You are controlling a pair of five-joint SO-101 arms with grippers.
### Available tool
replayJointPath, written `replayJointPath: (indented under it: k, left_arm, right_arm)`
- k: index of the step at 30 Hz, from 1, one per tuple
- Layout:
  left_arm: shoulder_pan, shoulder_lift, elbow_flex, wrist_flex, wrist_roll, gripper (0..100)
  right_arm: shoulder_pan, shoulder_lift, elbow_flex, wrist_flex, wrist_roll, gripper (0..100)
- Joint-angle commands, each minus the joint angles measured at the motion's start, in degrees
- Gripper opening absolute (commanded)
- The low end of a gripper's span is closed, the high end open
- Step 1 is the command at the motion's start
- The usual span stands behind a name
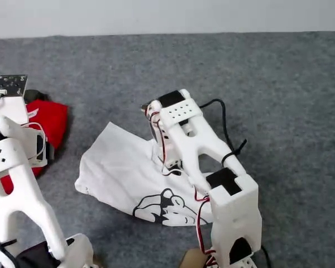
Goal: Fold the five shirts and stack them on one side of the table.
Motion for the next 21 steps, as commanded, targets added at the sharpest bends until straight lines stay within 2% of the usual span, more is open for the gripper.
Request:
replayJointPath:
  k: [1,8,16,21]
  left_arm:
    - [0.0,-1.3,-0.1,-1.1,-0.3,16]
    - [0.0,-1.3,-0.1,-1.0,-0.3,16]
    - [0.0,-1.5,-0.1,-1.0,-0.3,16]
    - [0.0,-1.7,-0.1,-0.8,-0.3,16]
  right_arm:
    - [2.6,-3.2,-2.6,2.5,2.0,1.1]
    - [5.6,-13.4,-5.1,2.0,9.0,1.0]
    - [12.8,-14.2,-24.5,-5.9,10.5,0.9]
    - [13.1,-11.3,-33.7,-6.6,13.5,0.9]
